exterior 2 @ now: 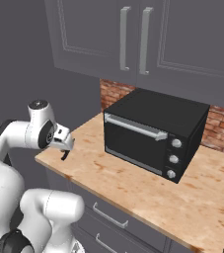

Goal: Retrieve the butter from the fridge and place it on a plate on the dining table. Then retrieve the butter knife by the fridge and place it near the plate.

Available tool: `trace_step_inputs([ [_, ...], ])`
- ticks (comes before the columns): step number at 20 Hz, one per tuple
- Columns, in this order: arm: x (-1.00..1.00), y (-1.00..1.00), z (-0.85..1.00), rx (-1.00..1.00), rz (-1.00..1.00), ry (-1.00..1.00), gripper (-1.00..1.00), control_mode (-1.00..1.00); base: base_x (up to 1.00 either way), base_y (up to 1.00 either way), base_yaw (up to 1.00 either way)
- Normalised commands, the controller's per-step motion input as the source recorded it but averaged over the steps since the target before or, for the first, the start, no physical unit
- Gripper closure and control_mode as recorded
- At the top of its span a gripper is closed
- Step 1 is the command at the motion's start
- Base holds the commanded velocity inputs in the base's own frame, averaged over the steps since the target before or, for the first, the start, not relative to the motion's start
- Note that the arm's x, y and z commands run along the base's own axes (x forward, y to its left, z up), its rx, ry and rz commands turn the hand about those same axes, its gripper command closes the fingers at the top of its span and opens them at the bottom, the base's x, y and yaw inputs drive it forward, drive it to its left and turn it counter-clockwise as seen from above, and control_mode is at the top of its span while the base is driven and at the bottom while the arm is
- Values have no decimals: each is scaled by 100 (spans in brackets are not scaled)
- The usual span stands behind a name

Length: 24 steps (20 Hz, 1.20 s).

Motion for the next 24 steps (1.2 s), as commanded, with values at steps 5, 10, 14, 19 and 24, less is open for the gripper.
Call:
trace_step_inputs([
  [5,42,4,-24,-1,8,-1,-100,-100,0,0,0],
  [10,41,2,-16,0,4,0,-100,-100,0,0,0],
  [14,26,7,-25,0,1,0,-100,-100,0,0,0],
  [19,15,16,-22,0,0,0,-100,-100,0,0,0],
  [24,19,21,-22,0,0,0,-100,-100,0,0,0],
])
